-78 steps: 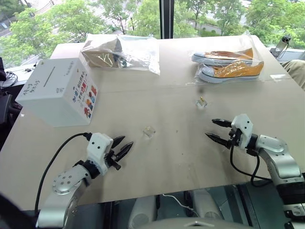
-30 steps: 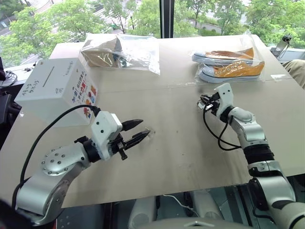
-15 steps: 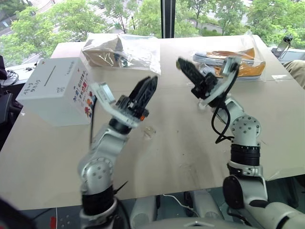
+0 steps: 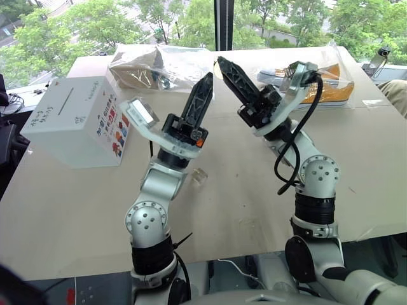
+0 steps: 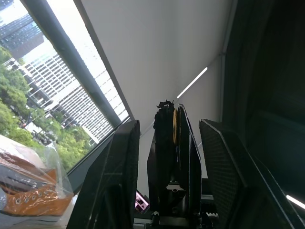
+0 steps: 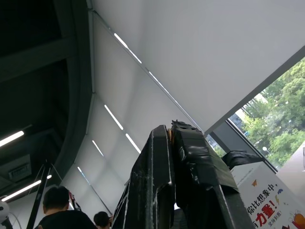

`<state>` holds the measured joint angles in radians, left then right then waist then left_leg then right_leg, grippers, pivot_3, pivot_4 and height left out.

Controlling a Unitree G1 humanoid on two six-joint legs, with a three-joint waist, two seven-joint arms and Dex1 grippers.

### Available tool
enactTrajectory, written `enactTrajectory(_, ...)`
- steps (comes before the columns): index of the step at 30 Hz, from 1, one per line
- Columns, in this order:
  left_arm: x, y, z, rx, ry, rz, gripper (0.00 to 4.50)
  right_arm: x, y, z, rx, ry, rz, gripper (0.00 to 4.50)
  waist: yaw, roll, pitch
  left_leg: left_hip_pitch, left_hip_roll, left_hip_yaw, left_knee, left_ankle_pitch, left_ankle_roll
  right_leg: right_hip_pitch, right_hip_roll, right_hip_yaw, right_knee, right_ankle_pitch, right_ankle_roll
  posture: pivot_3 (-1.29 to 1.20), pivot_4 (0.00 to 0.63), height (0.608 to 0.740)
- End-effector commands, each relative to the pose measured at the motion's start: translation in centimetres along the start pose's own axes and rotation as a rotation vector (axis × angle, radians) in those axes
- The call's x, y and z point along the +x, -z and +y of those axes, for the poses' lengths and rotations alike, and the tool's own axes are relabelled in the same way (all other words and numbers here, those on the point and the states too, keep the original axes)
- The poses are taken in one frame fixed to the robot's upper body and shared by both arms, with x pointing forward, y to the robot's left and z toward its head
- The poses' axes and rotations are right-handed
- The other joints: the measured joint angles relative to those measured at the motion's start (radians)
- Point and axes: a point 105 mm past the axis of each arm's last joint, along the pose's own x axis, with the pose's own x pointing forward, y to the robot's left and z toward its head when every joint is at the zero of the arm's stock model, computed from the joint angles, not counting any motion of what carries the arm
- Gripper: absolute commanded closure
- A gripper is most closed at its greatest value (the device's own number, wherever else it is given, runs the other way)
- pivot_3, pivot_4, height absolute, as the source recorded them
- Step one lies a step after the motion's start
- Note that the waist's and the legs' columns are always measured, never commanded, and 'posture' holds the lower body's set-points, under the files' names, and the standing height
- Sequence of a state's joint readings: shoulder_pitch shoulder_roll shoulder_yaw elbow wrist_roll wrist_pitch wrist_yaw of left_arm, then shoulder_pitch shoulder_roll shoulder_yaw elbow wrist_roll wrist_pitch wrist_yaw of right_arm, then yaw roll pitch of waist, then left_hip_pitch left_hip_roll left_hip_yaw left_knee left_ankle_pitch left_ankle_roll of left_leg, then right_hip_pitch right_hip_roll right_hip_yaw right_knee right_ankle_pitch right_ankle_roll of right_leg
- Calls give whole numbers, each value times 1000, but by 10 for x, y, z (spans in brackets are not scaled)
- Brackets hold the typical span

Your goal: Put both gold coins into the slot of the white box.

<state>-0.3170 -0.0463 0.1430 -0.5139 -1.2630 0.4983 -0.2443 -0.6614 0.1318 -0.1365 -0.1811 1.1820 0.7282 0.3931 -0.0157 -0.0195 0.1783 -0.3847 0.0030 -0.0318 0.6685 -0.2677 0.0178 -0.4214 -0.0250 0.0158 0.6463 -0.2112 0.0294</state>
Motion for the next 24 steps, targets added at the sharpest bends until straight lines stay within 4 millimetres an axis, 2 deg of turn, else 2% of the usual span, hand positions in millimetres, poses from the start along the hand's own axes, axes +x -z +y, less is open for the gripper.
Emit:
enactTrajectory(1, 4, 1, -17, -20, 80, 2, 2506, 3, 0, 14, 1, -62, -22, 4461, 0, 0, 0, 0, 0, 0, 0, 0, 0, 0, 0, 0, 0, 0, 0, 0, 150, 740)
enactTrajectory(2, 4, 1, -17, -24, 81, 0, 2506, 2, 0, 14, 1, -60, -22, 4461, 0, 0, 0, 0, 0, 0, 0, 0, 0, 0, 0, 0, 0, 0, 0, 0, 150, 740)
enactTrajectory(3, 3, 2, -18, -28, 83, 4, 3016, 2, 0, 14, 2, -60, -21, 4500, 0, 0, 0, 0, 0, 0, 0, 0, 0, 0, 0, 0, -1, 0, 0, 0, 150, 740)
enactTrajectory(4, 3, 3, -18, -30, 84, 11, 3038, 2, 1, 14, 2, -59, -21, 4500, 0, 0, 0, 0, 0, 0, 0, 0, 0, 0, 0, 0, -1, 0, 0, 0, 150, 740)
enactTrajectory(8, 1, 3, -21, -38, 95, 10, 4466, 1, 2, 14, 2, -57, -16, 4500, -1, 0, 0, 0, 0, 0, 0, 0, 0, 0, 1, 0, -1, 0, 0, 0, 150, 740)
enactTrajectory(18, 1, 4, -19, -44, 88, 13, 4466, 0, 14, 18, -1, -89, 47, 4500, 0, 0, 0, -1, 0, 0, 0, 0, 0, 0, 1, 0, -2, 0, 0, 0, 150, 740)
enactTrajectory(21, 2, 3, -18, -39, 83, 12, 4500, 0, 10, 19, 16, -102, 29, 3623, 0, 0, 0, -1, 0, 0, 0, 0, 0, 0, 1, 0, -2, 0, 0, 0, 150, 740)
enactTrajectory(22, 2, 2, -17, -31, 79, 11, 4500, 0, 7, 18, 17, -95, 7, 3212, -2, 0, 0, -1, 0, 0, 0, 0, 0, 0, 1, 1, -2, 0, 0, 0, 150, 740)
enactTrajectory(23, 1, 1, -17, -21, 76, 8, 4500, 0, 2, 14, -2, -71, -17, 2610, -1, 0, 0, -1, 0, 0, 0, 0, 0, 0, 1, 1, -2, 0, 0, 0, 150, 740)
enactTrajectory(24, 1, -1, -16, -5, 69, 6, 4500, -1, -1, 7, -34, -24, -32, 2421, -1, 0, 0, -1, 0, 0, 0, 0, 0, 0, 1, 0, -2, 0, 0, 0, 150, 740)
